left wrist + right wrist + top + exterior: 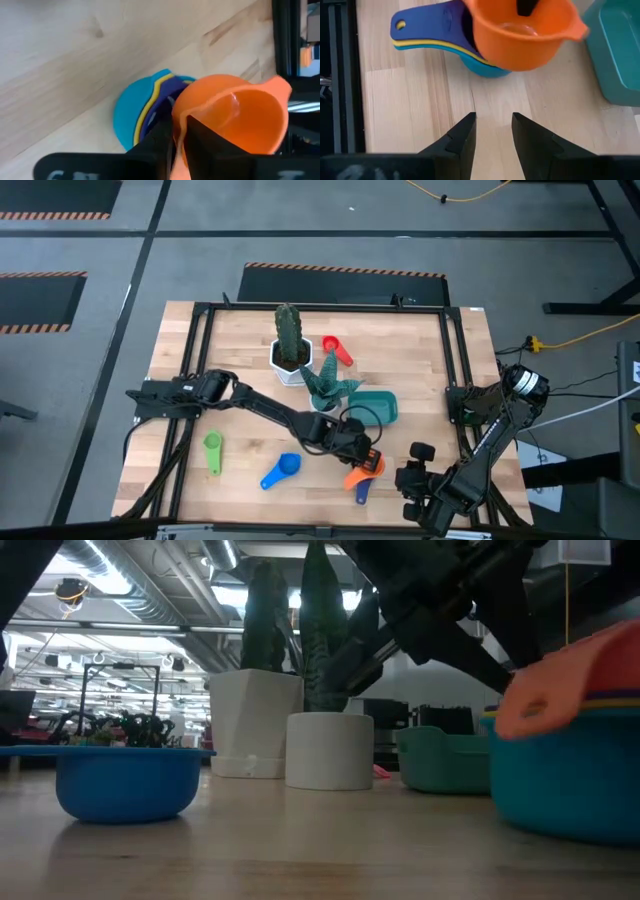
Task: Nest measuring cups in basket
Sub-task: Stack the orange measuring cup on top of the dark blue measuring cup
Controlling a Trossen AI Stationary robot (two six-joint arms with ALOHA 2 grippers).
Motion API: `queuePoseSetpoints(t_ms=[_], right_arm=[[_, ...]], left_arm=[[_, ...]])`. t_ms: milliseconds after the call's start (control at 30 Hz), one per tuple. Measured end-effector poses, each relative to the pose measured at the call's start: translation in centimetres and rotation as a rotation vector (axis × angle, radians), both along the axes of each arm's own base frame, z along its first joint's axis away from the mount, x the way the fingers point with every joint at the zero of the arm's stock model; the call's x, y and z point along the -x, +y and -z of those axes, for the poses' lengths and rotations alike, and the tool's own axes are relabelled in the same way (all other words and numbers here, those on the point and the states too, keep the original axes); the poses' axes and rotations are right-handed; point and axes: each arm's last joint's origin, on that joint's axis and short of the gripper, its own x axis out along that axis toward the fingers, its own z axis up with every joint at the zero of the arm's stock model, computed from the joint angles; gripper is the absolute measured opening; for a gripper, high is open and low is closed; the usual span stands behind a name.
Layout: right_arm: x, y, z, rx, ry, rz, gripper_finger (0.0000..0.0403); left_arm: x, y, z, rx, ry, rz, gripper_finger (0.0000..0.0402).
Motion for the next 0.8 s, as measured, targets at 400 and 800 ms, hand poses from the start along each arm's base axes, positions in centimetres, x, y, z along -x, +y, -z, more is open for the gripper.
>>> queuePoseSetpoints(t_ms=[400, 800], right_arm=[[0.00, 0.00, 0.00, -0.001, -0.001, 0.003, 0.0130], [-0.01, 0.00, -0.01, 0.000, -0.004, 0.003, 0.0130]], left_arm=[[0.08, -0.24, 0.01, -0.004, 0.001, 0.036, 0.0073], [0.07, 0.00, 0.04, -0.041, -0.002, 0.172, 0.0089]])
